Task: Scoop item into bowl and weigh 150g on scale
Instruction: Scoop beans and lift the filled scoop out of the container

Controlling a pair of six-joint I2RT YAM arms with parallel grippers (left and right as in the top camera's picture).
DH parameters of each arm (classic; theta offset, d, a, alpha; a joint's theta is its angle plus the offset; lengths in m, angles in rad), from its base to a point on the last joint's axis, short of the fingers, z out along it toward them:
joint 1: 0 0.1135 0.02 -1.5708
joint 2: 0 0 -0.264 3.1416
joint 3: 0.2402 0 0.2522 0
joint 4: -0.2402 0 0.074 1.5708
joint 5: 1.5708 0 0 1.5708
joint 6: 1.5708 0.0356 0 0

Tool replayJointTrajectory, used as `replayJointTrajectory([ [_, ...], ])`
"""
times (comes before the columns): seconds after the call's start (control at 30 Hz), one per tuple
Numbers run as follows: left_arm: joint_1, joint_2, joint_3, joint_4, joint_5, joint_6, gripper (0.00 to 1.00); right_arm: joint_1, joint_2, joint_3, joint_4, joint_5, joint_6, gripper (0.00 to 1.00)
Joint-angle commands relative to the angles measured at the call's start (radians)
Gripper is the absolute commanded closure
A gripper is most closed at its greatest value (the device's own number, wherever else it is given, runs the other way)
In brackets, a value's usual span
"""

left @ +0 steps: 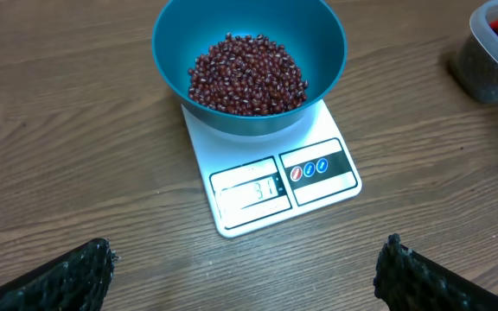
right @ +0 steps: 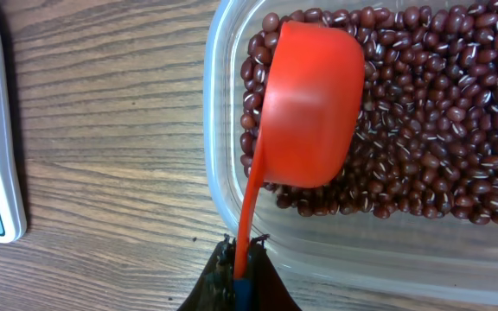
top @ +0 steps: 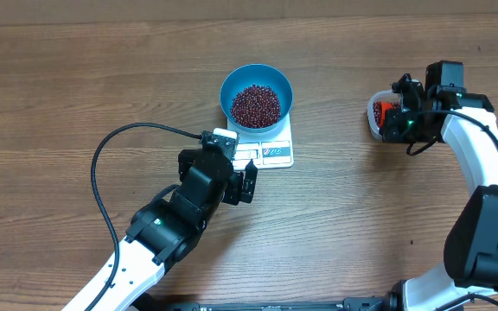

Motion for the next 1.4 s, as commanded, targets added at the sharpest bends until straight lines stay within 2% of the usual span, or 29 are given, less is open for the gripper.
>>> replayJointTrajectory([
  [0.0, 0.005, 0.001, 0.023, 0.001, -0.013, -0.016, 0.01, -0.016, 0.008, 0.024, 0.004, -0.058, -0.016, 0.96],
  [1.37, 0.005, 0.001, 0.023, 0.000, -0.014, -0.016, 0.01, -0.295, 0.008, 0.024, -0.029, -0.491, -0.020, 0.96],
])
